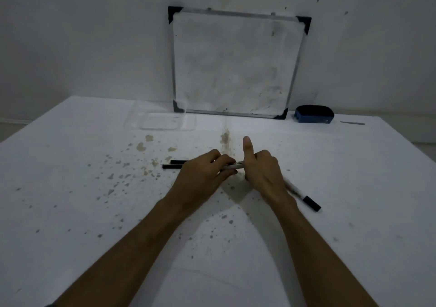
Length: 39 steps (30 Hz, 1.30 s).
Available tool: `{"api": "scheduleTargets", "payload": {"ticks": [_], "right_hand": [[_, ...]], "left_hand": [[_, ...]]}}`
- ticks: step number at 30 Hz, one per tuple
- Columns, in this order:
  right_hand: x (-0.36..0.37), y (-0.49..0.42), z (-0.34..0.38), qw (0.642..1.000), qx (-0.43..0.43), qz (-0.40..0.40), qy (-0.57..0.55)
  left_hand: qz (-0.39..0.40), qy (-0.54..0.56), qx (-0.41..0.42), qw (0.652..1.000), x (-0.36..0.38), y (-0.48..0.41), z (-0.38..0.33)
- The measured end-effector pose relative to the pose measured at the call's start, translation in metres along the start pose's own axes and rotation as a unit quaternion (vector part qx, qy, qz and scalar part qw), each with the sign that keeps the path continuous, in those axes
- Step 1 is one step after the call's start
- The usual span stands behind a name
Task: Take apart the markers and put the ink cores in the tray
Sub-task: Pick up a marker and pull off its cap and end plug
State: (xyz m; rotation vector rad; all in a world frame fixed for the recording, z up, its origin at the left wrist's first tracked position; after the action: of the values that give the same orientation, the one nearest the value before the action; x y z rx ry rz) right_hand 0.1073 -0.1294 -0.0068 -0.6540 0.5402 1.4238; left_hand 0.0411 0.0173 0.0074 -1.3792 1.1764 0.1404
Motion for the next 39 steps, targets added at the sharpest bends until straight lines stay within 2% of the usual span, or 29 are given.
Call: {"api": "scheduleTargets", "payload": {"ticks": [4,9,12,13,15,17,18,19,22,25,26,29,31,33,35,37,38,39], "right_hand": [[0.004,-0.003,-0.004,0.996,0.054,0.041,-0.052],[0.009,0.001,0.0,0.999,0.031,0.022,-0.038],[0.004,0.004,0.001,0.996,-0.021,-0.007,-0.087],[0.0,0.006,0.003,0.993,-0.059,-0.023,-0.103],[-0.003,0.014,0.013,0.976,-0.173,-0.051,-0.122],[-0.001,0.023,0.022,0.957,-0.256,-0.053,-0.126],[0.001,0.024,0.024,0.954,-0.269,-0.053,-0.119],[0.002,0.022,0.025,0.957,-0.264,-0.05,-0.11],[0.008,0.01,0.019,0.987,-0.144,0.015,-0.073],[0.008,0.002,0.004,0.996,-0.024,0.07,-0.057],[0.008,0.0,0.0,0.995,0.0,0.088,-0.051],[0.013,-0.004,-0.009,0.99,0.047,0.117,-0.061],[0.011,-0.004,-0.006,0.993,0.033,0.104,-0.05],[0.007,0.0,0.003,0.996,-0.031,0.059,-0.065],[0.001,0.01,0.016,0.984,-0.148,0.002,-0.103],[0.003,0.024,0.029,0.957,-0.269,-0.002,-0.109],[0.004,0.027,0.032,0.948,-0.304,0.0,-0.097],[0.004,0.027,0.033,0.945,-0.316,-0.006,-0.081]], "left_hand": [[-0.008,0.002,0.009,1.0,-0.005,-0.002,0.001],[0.022,-0.001,0.008,1.0,-0.004,0.001,0.003],[0.064,0.15,-0.072,0.984,0.0,-0.002,0.004],[0.091,0.216,-0.131,0.963,0.002,-0.003,0.006],[0.169,0.341,-0.248,0.891,0.008,0.004,0.012],[0.232,0.443,-0.307,0.809,0.008,0.015,0.014],[0.24,0.459,-0.316,0.795,0.008,0.019,0.015],[0.232,0.443,-0.316,0.806,0.007,0.02,0.018],[0.137,0.334,-0.269,0.893,0.004,0.013,0.021],[0.045,0.191,-0.147,0.969,0.0,0.005,0.012],[0.026,0.131,-0.103,0.986,-0.001,0.003,0.01],[0.002,0.044,-0.048,0.998,0.0,0.004,0.008],[0.009,0.093,-0.06,0.994,0.0,0.004,0.007],[0.052,0.231,-0.146,0.961,-0.001,0.001,0.01],[0.136,0.346,-0.251,0.894,0.002,0.002,0.018],[0.227,0.434,-0.312,0.814,0.002,0.012,0.017],[0.256,0.464,-0.328,0.782,0.002,0.018,0.016],[0.268,0.47,-0.34,0.769,0.003,0.02,0.015]]}}
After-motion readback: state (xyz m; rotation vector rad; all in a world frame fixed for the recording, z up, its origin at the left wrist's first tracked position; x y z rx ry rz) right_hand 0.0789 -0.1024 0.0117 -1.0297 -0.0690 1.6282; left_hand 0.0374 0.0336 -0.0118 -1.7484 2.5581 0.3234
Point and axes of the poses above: each hand's wrist, its own y-axis away from the middle knuckle, its own x-axis out of the palm, z = x × y, the point moved 7 cm from there along -y, towards the middle knuckle, and after that the axes turned 4 degrees about y, right-handed, at the moved point
